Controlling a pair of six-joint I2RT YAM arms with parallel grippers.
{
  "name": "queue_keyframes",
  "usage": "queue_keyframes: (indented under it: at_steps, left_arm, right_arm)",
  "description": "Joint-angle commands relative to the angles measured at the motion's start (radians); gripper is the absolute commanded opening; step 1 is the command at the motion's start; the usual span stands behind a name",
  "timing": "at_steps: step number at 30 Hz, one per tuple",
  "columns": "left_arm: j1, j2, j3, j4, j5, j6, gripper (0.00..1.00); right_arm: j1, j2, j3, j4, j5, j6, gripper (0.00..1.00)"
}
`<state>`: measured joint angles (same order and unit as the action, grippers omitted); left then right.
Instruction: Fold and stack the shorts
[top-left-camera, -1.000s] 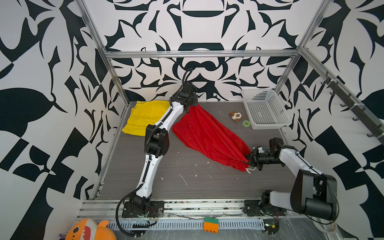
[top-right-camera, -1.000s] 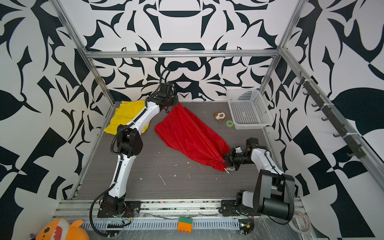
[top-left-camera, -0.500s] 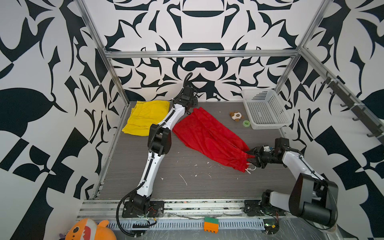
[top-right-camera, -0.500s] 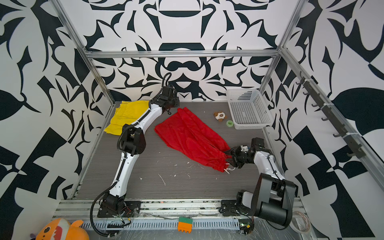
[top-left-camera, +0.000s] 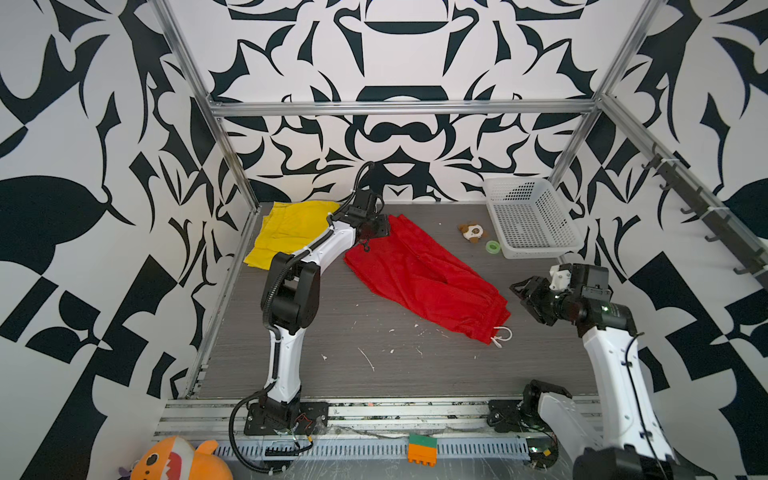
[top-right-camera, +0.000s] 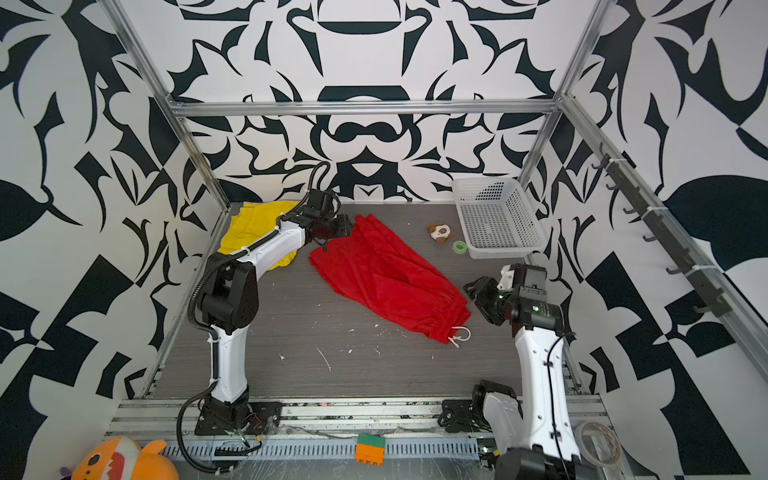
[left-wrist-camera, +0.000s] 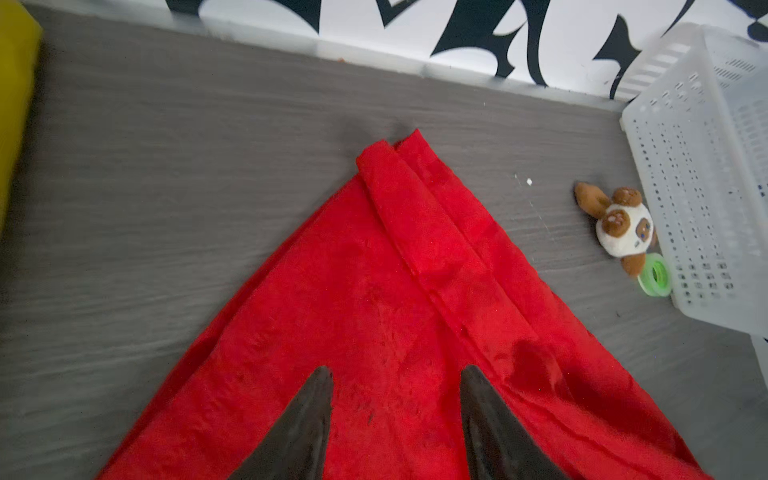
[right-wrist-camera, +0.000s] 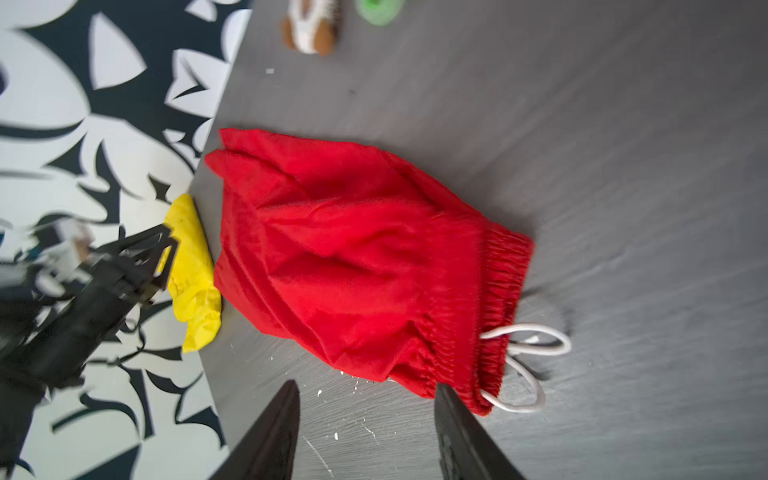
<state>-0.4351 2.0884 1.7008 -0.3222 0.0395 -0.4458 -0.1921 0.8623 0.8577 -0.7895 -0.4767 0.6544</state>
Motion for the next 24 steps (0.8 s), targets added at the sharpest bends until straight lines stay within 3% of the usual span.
queue_keyframes:
  at_steps: [1,5,8,15,24]
  left_arm:
    - [0.002,0.014,-0.063,0.002,0.061,-0.055,0.53]
    - [0.002,0.034,-0.113,-0.022,0.053,-0.063,0.52]
    - [0.004,0.019,-0.172,-0.032,0.033,-0.068,0.52]
    - [0.010,-0.095,-0.441,0.015,-0.017,-0.142,0.51]
    - [-0.031,-0.397,-0.912,0.118,-0.016,-0.330,0.50]
  right_arm:
    - [0.159,0.004,0.012,0.031,0.136,0.008,0.55]
    - [0.342,0.113,-0.017,0.170,0.178,0.038,0.55]
    - [0.390,0.224,-0.040,0.305,0.144,0.052,0.55]
    - [0.392,0.446,-0.074,0.406,0.122,0.052,0.55]
    - [0.367,0.396,-0.170,0.356,0.162,0.009,0.55]
